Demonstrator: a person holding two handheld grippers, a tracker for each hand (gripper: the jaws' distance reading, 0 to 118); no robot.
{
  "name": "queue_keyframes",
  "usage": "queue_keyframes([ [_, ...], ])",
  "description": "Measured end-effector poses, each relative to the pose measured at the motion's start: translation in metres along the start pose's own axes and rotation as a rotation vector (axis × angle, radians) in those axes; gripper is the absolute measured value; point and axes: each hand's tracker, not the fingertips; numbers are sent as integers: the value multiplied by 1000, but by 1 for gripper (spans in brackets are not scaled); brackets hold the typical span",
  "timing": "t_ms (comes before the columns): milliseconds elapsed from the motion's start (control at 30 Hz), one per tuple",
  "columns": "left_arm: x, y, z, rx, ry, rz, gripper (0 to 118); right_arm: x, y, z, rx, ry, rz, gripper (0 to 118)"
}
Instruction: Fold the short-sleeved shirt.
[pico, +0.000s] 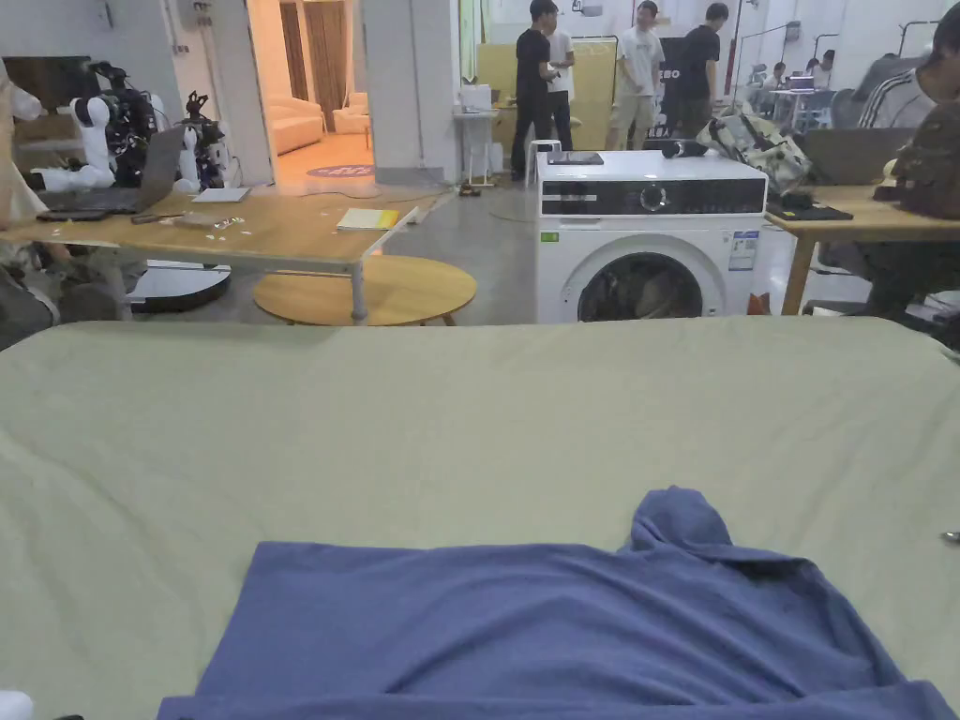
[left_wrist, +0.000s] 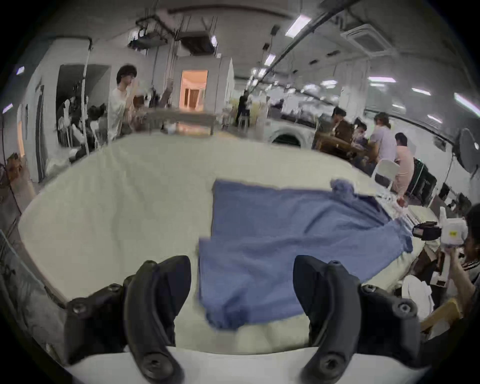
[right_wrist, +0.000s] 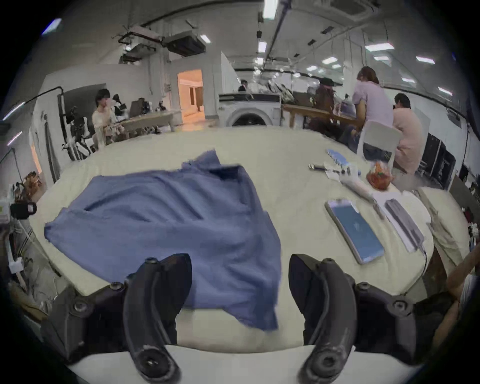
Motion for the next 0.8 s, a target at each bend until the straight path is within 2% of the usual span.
queue_keyframes([
  [100,25,20,-5,60,12,-34,82,-22,21,-2,33,74,-2,77],
  [133,31,24,-7,63,4,-34,82,-28,26,-5,39,118,-16,71],
  [167,37,27,-8,90,-14,-28,79,-31,28,-9,51,150,-25,56],
  [200,42,29,-9,108,-30,-16,63,-36,31,-12,52,152,-26,30],
  [233,47,31,-10,123,-46,-3,38,-42,33,-17,47,147,-23,13],
  [267,50,32,-12,116,-76,1,8,-47,35,-22,48,145,-22,2],
  [300,54,33,-14,110,-85,-1,0,-50,34,-25,50,155,-24,0],
  [367,59,31,-15,90,-97,-32,0,-55,36,-32,35,197,-28,0],
  [467,63,33,-22,58,-81,-44,0,-59,36,-40,24,193,-21,0],
  [633,36,62,-66,-49,-117,48,0,-57,37,-48,16,221,-23,0],
  [667,30,72,-86,-100,-120,45,17,-56,37,-51,13,231,-29,0],
  [700,25,80,-104,-141,-104,47,57,-54,37,-54,9,240,-37,0],
  [733,21,89,-127,-180,-68,34,77,-52,36,-56,6,252,-50,0],
  [800,8,108,-172,-246,-45,37,73,-47,34,-58,2,269,-73,0],
])
